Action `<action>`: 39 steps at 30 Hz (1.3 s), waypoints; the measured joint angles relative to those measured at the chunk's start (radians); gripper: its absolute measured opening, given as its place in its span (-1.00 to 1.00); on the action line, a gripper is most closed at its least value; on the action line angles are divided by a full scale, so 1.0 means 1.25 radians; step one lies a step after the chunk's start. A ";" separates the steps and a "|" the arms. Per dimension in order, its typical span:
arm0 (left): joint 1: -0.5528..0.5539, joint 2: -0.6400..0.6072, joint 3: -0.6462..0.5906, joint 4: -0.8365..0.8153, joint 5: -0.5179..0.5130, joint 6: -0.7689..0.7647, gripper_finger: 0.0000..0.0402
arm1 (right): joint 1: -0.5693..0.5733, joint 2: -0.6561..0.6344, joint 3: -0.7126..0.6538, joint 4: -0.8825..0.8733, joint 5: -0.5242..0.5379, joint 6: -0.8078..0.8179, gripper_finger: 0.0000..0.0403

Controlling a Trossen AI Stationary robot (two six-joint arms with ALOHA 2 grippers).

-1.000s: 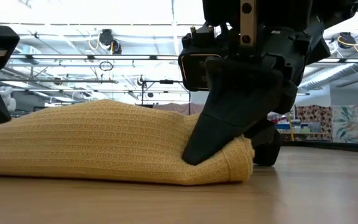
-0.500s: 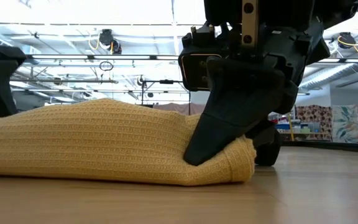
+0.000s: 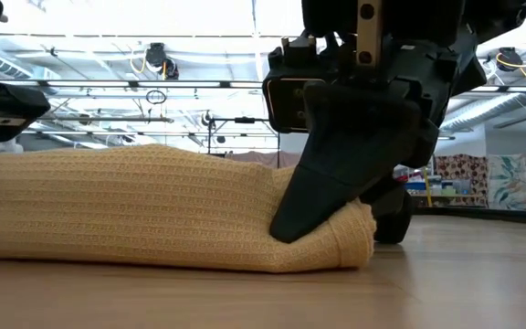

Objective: Roll towel
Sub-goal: Roll the yellow towel

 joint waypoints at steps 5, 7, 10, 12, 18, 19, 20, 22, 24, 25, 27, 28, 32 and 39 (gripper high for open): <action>0.011 -0.026 -0.001 0.002 0.076 -0.057 -0.82 | 0.005 -0.028 -0.002 -0.014 0.003 -0.093 -0.55; 0.020 -0.036 -0.001 0.002 0.126 -0.077 -0.79 | 0.005 -0.055 -0.004 -0.038 0.002 -0.150 -0.40; 0.031 -0.044 -0.001 0.008 0.186 -0.087 -0.81 | 0.023 -0.103 -0.004 -0.088 0.027 -0.249 -0.20; 0.041 -0.044 -0.001 0.025 0.210 -0.086 -0.84 | 0.052 -0.130 -0.003 -0.126 0.091 -0.323 -0.11; 0.060 -0.044 -0.002 0.082 0.247 -0.105 -0.89 | 0.166 -0.128 -0.002 -0.078 0.353 -0.529 0.01; 0.061 -0.044 -0.002 0.091 0.254 -0.111 -0.89 | 0.184 -0.119 0.000 -0.053 0.378 -0.562 0.03; 0.062 -0.044 -0.002 0.099 0.264 -0.119 -0.89 | 0.200 -0.112 0.000 -0.044 0.408 -0.583 0.04; 0.061 -0.044 -0.013 0.130 0.279 -0.130 -0.89 | 0.227 -0.103 0.000 -0.047 0.476 -0.602 0.09; 0.056 -0.044 -0.038 0.175 0.283 -0.153 -0.90 | 0.247 -0.103 0.000 -0.052 0.536 -0.617 0.15; 0.055 -0.044 -0.054 0.207 0.284 -0.167 -0.90 | 0.256 -0.103 0.000 -0.047 0.556 -0.633 0.19; 0.055 -0.044 -0.091 0.285 0.285 -0.199 -0.90 | 0.264 -0.091 0.000 -0.008 0.571 -0.670 0.24; 0.055 -0.044 -0.109 0.324 0.285 -0.213 -0.90 | 0.267 -0.083 0.000 0.012 0.570 -0.694 0.27; 0.055 -0.045 -0.165 0.434 0.285 -0.258 -0.87 | 0.266 -0.031 0.000 0.077 0.587 -0.750 0.33; 0.056 -0.045 -0.174 0.450 0.329 -0.297 -0.82 | 0.258 0.010 0.000 0.102 0.669 -0.776 0.37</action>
